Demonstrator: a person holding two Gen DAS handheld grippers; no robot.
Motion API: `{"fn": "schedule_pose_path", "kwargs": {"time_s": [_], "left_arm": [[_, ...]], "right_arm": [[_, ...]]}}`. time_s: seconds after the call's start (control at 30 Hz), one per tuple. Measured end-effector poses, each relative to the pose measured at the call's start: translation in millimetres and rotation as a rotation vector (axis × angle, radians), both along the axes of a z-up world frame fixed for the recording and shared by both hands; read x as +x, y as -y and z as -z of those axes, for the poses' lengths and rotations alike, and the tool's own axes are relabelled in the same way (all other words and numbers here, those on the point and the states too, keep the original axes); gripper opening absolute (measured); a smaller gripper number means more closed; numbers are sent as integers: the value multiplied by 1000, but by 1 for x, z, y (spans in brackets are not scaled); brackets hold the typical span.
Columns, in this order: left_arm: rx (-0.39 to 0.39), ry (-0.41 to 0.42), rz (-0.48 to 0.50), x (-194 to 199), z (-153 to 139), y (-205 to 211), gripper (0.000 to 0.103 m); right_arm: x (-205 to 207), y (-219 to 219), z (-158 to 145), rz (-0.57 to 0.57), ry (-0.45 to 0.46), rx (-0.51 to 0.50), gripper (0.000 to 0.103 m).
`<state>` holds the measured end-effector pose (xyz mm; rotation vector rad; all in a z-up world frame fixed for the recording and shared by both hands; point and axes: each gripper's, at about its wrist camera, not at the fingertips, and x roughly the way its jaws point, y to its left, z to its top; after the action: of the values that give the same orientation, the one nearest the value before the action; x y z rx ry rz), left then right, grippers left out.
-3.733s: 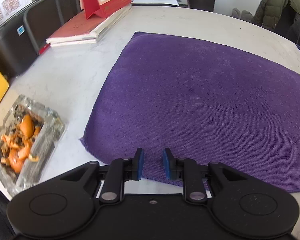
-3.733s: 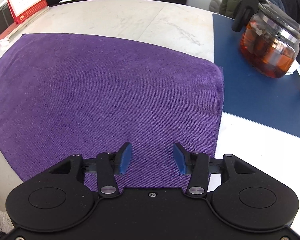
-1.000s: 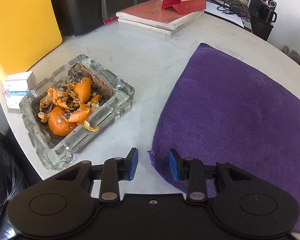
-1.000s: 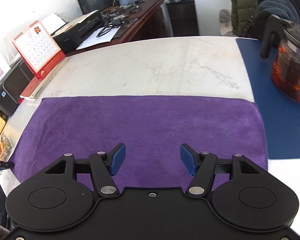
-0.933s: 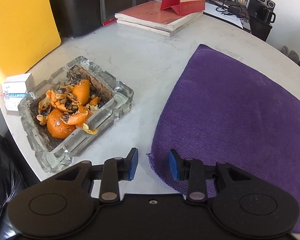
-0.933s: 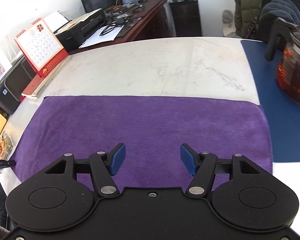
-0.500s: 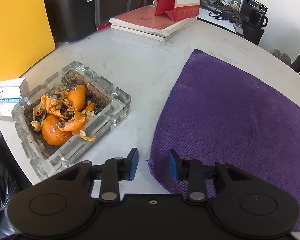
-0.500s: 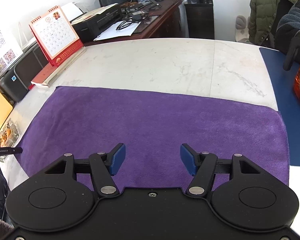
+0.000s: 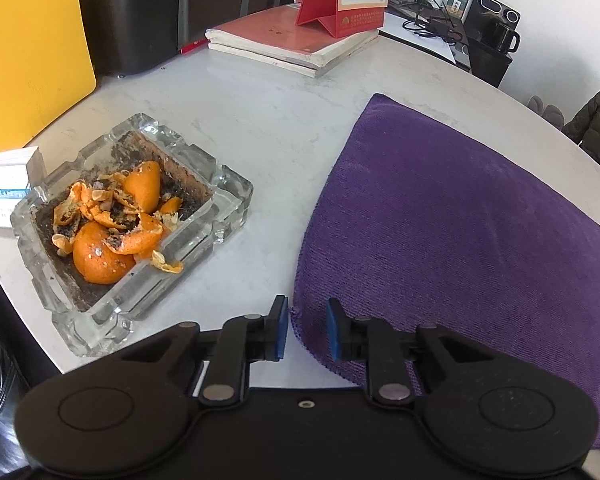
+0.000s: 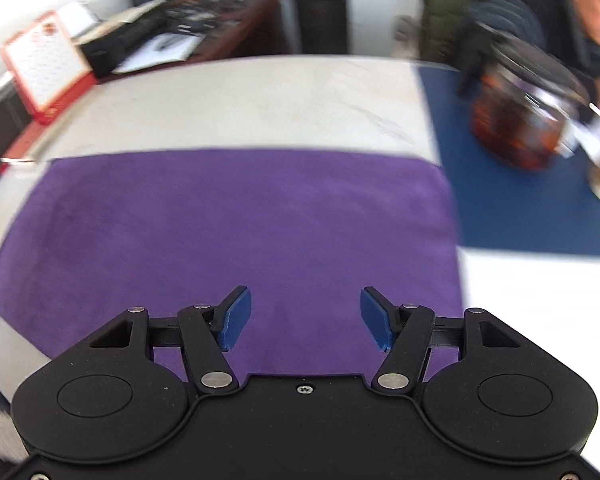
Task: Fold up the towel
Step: 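Move both open grippers to the edge of the purple towel, then grasp the towel edge with the left gripper while the right gripper grasps beside it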
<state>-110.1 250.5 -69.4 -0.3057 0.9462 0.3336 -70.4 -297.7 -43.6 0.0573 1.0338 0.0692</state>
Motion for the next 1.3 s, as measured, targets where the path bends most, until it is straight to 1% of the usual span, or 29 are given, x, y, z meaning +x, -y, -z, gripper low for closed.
{"fn": "schedule_pose_path", "kwargs": {"time_s": [0.13, 0.2, 0.37, 0.53, 0.6, 0.7, 0.77, 0.8, 0.83, 0.9, 0.93, 1.0, 1.17, 1.23, 1.3], "left_arm": [[-11, -18, 8, -1, 0, -3, 12], [-10, -28, 14, -1, -1, -3, 11], [5, -60, 42, 2, -2, -1, 10], [23, -89, 65, 4, -4, 3, 10], [20, -101, 71, 4, -4, 4, 9], [16, -113, 73, 4, -5, 4, 7], [10, -121, 72, 5, -5, 5, 6], [7, -125, 73, 5, -6, 5, 5], [4, -127, 73, 5, -6, 6, 5], [-4, -126, 70, 5, -8, 6, 4], [-14, -123, 67, 5, -9, 6, 4], [-38, -116, 60, 6, -11, 5, 3], [-100, -74, 33, 8, -23, 2, 3], [-142, -45, 14, 10, -29, -1, 2], [-152, -32, 8, 13, -33, -1, 2]], "right_arm": [[-35, 24, 16, 114, -61, -20, 59], [-45, 29, 21, 154, -66, -23, 58], [-54, 44, 30, 260, -51, -16, 54], [-56, 58, 43, 338, -76, 10, 49], [-57, 61, 48, 355, -84, 23, 43], [-55, 61, 50, 356, -77, 27, 39], [-54, 63, 50, 348, -74, 30, 23], [-53, 64, 50, 345, -76, 31, 18], [-53, 66, 50, 339, -80, 38, 9], [-53, 70, 49, 335, -84, 53, 6], [-53, 72, 49, 334, -85, 62, 3], [-54, 75, 48, 328, -87, 81, 2], [-56, 93, 40, 366, -75, 226, 2], [-55, 100, 36, 383, -67, 281, 2], [-53, 105, 31, 391, -56, 322, 2]]}}
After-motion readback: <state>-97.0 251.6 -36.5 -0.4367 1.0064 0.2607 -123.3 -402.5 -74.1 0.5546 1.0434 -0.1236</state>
